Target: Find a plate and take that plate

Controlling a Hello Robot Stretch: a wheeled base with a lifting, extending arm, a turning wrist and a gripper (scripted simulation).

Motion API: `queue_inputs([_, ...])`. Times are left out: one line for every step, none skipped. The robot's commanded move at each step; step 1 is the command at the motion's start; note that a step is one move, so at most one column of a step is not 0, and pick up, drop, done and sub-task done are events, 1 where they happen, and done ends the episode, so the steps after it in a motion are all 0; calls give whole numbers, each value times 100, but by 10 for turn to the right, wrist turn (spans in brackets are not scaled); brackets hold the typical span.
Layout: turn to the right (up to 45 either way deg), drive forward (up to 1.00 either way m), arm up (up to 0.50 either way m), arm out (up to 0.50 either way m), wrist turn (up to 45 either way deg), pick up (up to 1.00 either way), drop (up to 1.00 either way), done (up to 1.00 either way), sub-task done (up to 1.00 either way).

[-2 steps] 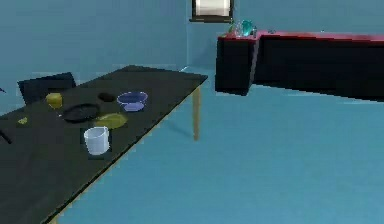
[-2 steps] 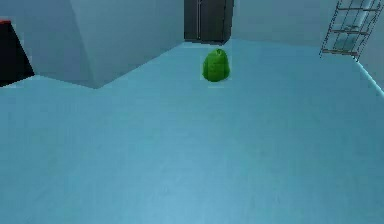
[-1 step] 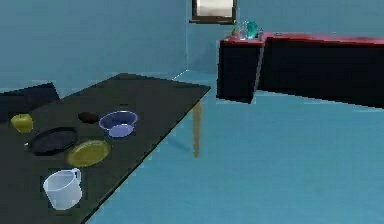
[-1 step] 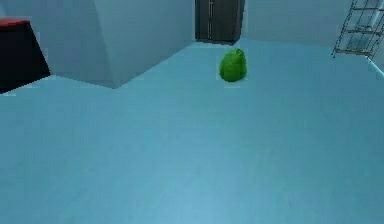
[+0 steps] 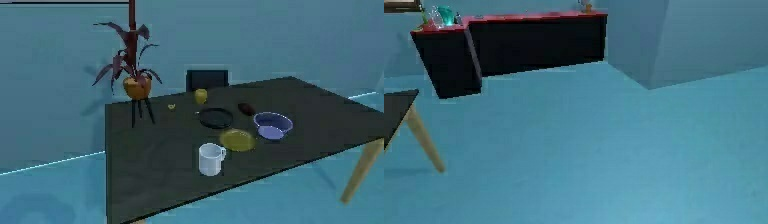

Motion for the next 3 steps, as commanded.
queue_inputs([-450, 0, 0, 0, 0, 0, 0, 0, 0])
queue_inputs([-270, 0, 0, 0, 0, 0, 0, 0, 0])
queue_inputs([450, 0, 0, 0, 0, 0, 0, 0, 0])
